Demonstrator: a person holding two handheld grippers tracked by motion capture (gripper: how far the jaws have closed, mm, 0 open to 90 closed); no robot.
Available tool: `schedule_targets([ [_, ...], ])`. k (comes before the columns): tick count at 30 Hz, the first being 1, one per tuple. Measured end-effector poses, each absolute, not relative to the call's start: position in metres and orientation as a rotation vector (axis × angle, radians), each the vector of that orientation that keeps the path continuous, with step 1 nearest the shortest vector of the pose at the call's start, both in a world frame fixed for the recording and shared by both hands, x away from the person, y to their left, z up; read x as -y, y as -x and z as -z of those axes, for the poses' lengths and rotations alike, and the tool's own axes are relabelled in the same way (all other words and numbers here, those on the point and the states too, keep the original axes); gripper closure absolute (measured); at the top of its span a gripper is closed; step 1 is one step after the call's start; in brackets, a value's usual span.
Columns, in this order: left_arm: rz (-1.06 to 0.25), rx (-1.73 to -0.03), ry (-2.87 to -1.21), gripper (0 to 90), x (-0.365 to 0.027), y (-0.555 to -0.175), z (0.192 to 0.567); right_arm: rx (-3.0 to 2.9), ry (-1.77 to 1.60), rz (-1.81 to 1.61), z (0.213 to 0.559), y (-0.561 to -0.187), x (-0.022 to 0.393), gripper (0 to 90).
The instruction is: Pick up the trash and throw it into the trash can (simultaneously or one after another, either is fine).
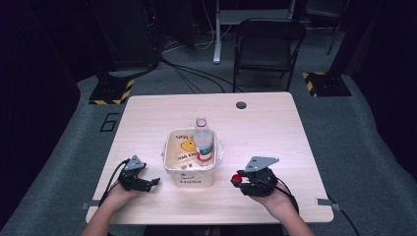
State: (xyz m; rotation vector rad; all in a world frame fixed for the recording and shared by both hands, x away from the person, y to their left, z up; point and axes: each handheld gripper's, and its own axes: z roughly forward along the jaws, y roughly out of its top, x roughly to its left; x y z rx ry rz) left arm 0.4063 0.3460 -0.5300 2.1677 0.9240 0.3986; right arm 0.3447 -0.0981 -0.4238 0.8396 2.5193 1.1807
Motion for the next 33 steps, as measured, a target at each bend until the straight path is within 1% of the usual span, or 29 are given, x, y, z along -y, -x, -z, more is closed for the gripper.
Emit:
schedule_targets([
  [8,-0.398,-0.924,-2.167,7.9,-0.346,-0.406,0.53,-2.508,-0.775,-1.212,0.401,-0.354,0.088,57.7],
  [33,-0.398,-0.924,-2.167,7.9,-0.346,-0.406,0.53,-2.507,-0.726,-1.252,0.371,-0.369,0.07,57.7],
])
